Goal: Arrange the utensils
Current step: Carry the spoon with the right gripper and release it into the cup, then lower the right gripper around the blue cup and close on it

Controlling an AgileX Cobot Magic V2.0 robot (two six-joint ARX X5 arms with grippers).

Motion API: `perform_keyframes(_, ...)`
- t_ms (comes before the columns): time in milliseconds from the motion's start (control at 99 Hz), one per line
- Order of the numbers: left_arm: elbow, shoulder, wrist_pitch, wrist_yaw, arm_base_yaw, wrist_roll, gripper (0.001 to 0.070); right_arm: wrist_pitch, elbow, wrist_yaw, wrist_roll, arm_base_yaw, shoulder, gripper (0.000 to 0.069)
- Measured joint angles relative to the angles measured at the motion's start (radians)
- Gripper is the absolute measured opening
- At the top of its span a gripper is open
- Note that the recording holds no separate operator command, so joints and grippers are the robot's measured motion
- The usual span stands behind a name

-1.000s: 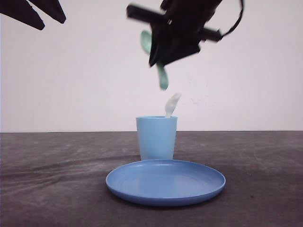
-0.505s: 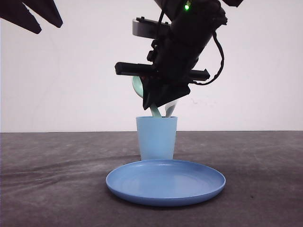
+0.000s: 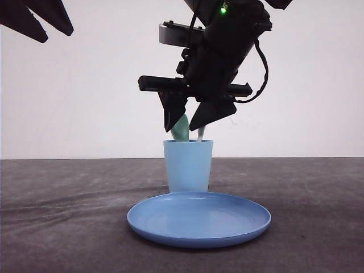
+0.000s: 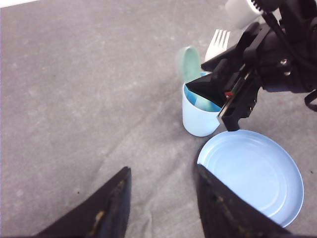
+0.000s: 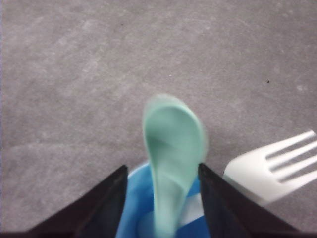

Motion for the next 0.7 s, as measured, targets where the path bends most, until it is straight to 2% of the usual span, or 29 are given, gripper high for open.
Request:
perform_keyframes(141, 0.000, 0.000, 0.000, 0.000, 0.000, 0.000, 0.0240, -0.046, -0.001, 0.000, 0.000, 0.000, -0.058, 0.0314)
perform_keyframes(364, 0.000, 0.000, 0.001, 0.000, 0.000, 0.000, 0.0240, -0.154, -0.001, 0.000, -0.003, 0.023, -0.299, 0.0326)
perform_keyframes(414, 0.000, 0.000, 0.001, 0.000, 0.000, 0.000, 0.0240, -0.192, -0.001, -0.001, -0.004, 0.031, -0.345, 0.0386)
perform_keyframes(525, 0.000, 0.000, 0.001, 0.000, 0.000, 0.000, 0.0240, -0.279, -0.001, -0.018, 0.001, 0.042, -0.416, 0.0610)
perform_keyframes(545, 0.000, 0.000, 0.001, 0.000, 0.000, 0.000, 0.0240, -0.294, -0.001, -0.019, 0.003, 0.044, -0.424, 0.0634)
perform_keyframes(616, 0.000, 0.000, 0.001, 0.000, 0.000, 0.000, 0.0240, -0.348, -0.001, -0.019, 0.013, 0.052, -0.442, 0.0679)
perform_keyframes(697, 0.000, 0.000, 0.001, 0.000, 0.000, 0.000, 0.0240, -0.409, -0.001, -0.020, 0.034, 0.061, -0.445, 0.0679)
